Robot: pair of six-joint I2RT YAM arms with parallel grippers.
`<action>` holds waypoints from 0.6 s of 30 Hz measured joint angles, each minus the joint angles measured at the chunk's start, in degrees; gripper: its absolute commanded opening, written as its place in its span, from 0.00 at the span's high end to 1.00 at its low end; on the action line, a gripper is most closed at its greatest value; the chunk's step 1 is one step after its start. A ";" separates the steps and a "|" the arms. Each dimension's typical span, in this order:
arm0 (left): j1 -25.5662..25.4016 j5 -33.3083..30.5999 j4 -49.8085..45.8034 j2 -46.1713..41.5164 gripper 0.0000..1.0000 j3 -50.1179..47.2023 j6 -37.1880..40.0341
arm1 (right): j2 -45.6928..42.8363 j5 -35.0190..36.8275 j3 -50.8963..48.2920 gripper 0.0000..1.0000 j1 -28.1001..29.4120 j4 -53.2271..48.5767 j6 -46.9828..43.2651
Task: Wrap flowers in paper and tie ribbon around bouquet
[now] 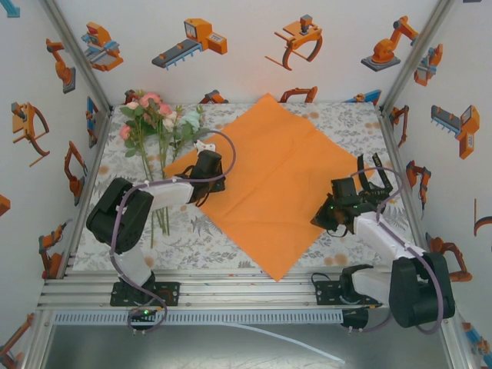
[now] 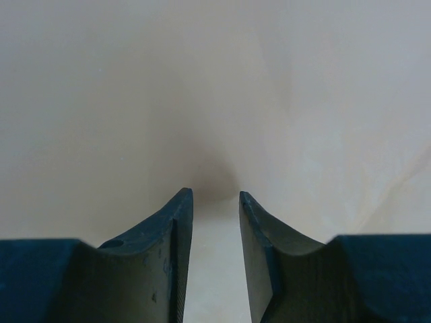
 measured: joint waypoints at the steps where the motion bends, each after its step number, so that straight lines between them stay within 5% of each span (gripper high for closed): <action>1: 0.90 0.42 -0.52 -1.25 0.62 0.00 0.15 | -0.94 -0.31 1.33 0.85 0.02 -0.87 -0.02; 11: 16.35 -3.23 -9.88 -13.03 0.61 5.57 9.94 | -7.61 -3.08 9.35 0.63 1.62 1.99 -6.88; 18: 22.23 -0.39 -19.02 -2.89 0.58 17.38 23.63 | 3.08 -5.38 12.48 0.60 2.25 2.38 -13.75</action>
